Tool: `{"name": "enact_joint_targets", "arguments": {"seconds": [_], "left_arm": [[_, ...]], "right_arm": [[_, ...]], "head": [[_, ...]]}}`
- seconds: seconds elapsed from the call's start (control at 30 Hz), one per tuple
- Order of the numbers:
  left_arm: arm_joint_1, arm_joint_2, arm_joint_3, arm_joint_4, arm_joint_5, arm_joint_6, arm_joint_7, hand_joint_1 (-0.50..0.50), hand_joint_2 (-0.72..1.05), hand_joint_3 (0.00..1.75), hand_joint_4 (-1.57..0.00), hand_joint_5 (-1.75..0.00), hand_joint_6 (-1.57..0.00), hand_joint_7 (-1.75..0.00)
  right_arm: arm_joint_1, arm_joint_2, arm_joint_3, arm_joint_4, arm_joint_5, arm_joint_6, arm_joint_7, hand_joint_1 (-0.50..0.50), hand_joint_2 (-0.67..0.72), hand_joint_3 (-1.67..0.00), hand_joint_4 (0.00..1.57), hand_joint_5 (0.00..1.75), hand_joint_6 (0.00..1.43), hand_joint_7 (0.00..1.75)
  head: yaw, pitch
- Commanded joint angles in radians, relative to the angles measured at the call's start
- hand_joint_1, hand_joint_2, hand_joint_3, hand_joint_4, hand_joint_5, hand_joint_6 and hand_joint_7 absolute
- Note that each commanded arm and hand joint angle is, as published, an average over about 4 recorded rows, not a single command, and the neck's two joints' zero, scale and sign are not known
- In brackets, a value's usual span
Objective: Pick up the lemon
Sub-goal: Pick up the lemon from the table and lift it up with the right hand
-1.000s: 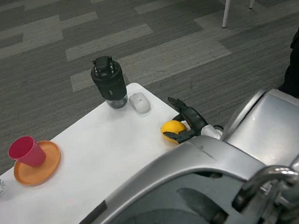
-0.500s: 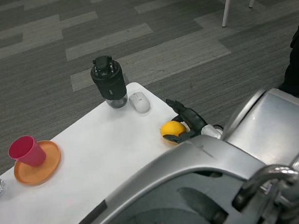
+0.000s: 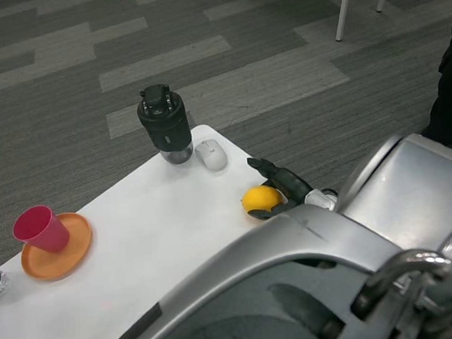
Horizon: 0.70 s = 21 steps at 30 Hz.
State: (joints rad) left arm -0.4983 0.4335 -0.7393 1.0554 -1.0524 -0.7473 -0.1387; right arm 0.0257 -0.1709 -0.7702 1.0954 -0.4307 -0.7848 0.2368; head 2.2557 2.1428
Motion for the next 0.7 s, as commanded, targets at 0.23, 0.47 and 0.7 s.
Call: {"name": "enact_joint_targets", "arguments": {"seconds": [0.23,0.47,0.7], "left_arm": [[-0.002,0.004,0.008,0.002,-0.003,-0.001,-0.001,0.50,0.96,0.09,0.00,0.00,0.00,0.00],[-0.002,0.005,0.008,0.002,-0.003,-0.001,-0.001,0.50,0.96,0.09,0.00,0.00,0.00,0.00],[-0.002,0.006,0.009,0.002,-0.003,-0.001,-0.001,0.50,0.96,0.04,0.00,0.00,0.00,0.00]], "right_arm": [[-0.026,-0.025,-0.004,0.000,-0.068,-0.002,0.006,-0.38,-0.54,-1.27,0.00,1.43,0.00,0.05],[-0.026,-0.025,-0.007,0.000,-0.081,-0.002,0.000,-0.38,-0.54,-1.43,0.00,1.50,0.00,0.07],[-0.033,-0.025,-0.020,0.000,-0.089,-0.002,-0.008,-0.38,-0.48,-1.51,0.00,1.55,0.00,0.17]], "head": [[0.000,-0.002],[0.000,-0.003],[0.002,-0.002]]}}
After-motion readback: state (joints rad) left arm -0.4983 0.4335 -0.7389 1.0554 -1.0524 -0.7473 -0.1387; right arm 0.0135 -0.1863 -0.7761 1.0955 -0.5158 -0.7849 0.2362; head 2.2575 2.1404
